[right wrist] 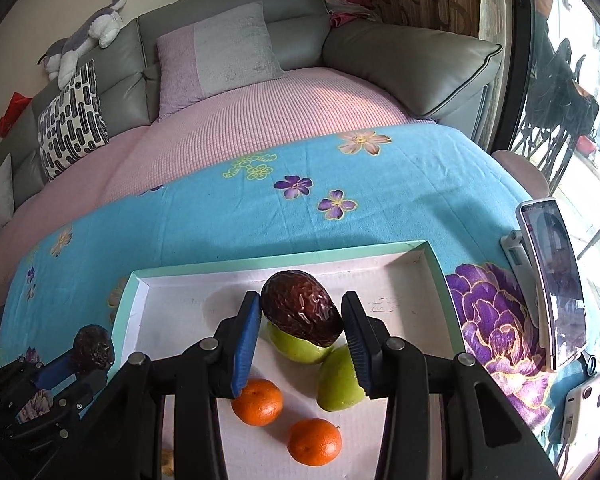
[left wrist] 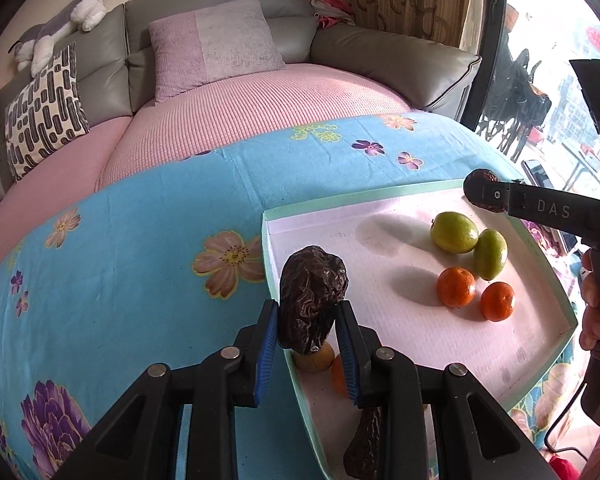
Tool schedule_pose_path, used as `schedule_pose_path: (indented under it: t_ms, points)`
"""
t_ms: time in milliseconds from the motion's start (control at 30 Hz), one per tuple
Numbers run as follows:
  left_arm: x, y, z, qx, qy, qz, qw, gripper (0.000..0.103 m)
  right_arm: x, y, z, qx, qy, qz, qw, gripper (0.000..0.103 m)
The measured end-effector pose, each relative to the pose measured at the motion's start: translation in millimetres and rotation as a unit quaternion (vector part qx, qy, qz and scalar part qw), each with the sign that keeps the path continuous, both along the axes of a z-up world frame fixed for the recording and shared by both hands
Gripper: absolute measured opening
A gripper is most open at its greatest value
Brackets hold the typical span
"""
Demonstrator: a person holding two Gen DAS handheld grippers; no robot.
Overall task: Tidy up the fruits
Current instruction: 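Carry both held dark dates over the white tray with both tools, then open the right tool to drop its date while the left tool releases its date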
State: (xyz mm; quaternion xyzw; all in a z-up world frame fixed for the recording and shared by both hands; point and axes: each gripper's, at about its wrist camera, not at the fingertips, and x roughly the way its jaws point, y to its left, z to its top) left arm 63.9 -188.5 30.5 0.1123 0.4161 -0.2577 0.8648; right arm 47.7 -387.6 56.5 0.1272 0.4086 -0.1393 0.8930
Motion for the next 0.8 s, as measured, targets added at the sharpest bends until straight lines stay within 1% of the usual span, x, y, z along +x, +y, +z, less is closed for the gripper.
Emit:
schedule_pose_path:
  t_ms: [67,267,400,800]
  points:
    - [1.5,-6.2,-5.0,0.003,-0.002,-0.004,1.0,0.031,5.6,3.3,-5.8,0.003,0.005,0.008,1.0,0.043]
    - [6.8,-16.3,-21.7,0.015,0.009,-0.01,0.9998,0.031,19.9,16.6,-22.4,0.009,0.027,0.034,0.999,0.043]
    - [10.0,-15.6,-26.8,0.019,0.013,-0.006,0.9997,0.031,23.0,21.9,-23.8,-0.01,0.03,0.041,0.999,0.043]
    - [13.5,-14.5,-34.8,0.021,0.031,-0.003,0.9993,0.031,23.4,22.7,-22.9,-0.013,0.034,0.039,0.999,0.043]
